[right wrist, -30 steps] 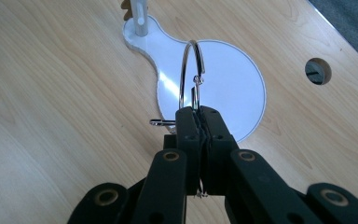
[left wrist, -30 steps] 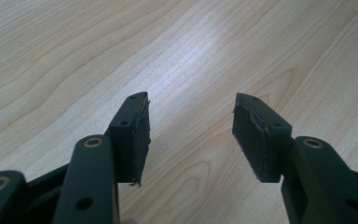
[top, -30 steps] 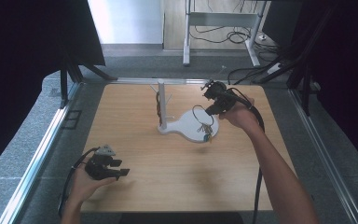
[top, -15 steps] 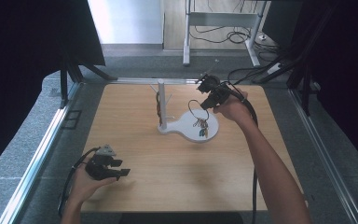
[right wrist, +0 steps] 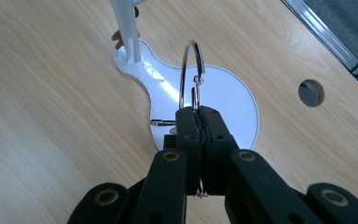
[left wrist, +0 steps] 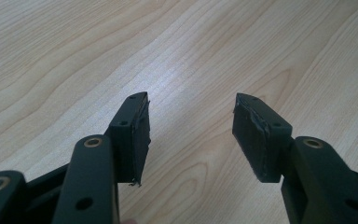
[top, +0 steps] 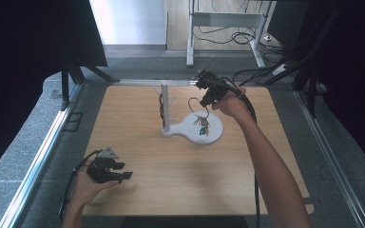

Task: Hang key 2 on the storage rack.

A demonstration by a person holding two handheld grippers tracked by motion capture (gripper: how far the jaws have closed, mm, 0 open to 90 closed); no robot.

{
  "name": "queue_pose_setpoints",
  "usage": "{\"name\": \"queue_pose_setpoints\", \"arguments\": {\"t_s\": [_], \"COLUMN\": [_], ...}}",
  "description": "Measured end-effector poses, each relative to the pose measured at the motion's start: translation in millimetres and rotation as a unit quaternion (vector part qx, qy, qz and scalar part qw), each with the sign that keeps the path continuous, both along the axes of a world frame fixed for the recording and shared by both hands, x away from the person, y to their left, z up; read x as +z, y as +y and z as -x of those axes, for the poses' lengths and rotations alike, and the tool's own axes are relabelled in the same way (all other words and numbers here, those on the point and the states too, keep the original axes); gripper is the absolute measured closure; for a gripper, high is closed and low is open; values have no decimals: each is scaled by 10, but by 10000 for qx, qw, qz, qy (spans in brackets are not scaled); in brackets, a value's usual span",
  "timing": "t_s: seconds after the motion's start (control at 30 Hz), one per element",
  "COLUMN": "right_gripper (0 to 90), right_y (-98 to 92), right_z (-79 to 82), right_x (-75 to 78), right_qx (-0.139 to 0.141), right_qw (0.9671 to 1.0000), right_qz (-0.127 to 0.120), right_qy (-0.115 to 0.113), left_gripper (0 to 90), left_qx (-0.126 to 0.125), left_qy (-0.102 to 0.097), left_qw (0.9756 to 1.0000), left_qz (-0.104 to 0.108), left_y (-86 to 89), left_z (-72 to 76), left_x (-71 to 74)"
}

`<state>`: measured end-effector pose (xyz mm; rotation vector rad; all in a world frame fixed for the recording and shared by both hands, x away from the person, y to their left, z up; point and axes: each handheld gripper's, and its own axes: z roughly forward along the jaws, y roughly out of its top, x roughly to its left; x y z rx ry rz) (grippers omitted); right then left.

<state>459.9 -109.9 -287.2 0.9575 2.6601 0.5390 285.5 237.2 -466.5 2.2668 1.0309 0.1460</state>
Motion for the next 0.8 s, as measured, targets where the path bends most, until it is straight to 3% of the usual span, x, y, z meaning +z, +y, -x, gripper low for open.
{"name": "queue_pose_setpoints", "arguments": {"t_s": [0.47, 0.8], "right_gripper": [874, 874], "right_y": [149, 247], "right_z": [-133, -230], "right_x": [-24, -32], "right_qx": [-61, -70], "right_qw": [10000, 10000], "right_qz": [-26, -25], "right_qy": [-5, -5], "left_gripper": [472, 471], "left_qx": [35, 21], "left_qy": [-91, -41], "left_qw": [9999, 10000], "left_qz": [89, 78], "left_y": [15, 13], "left_z": [11, 10], "left_x": [27, 19]}}
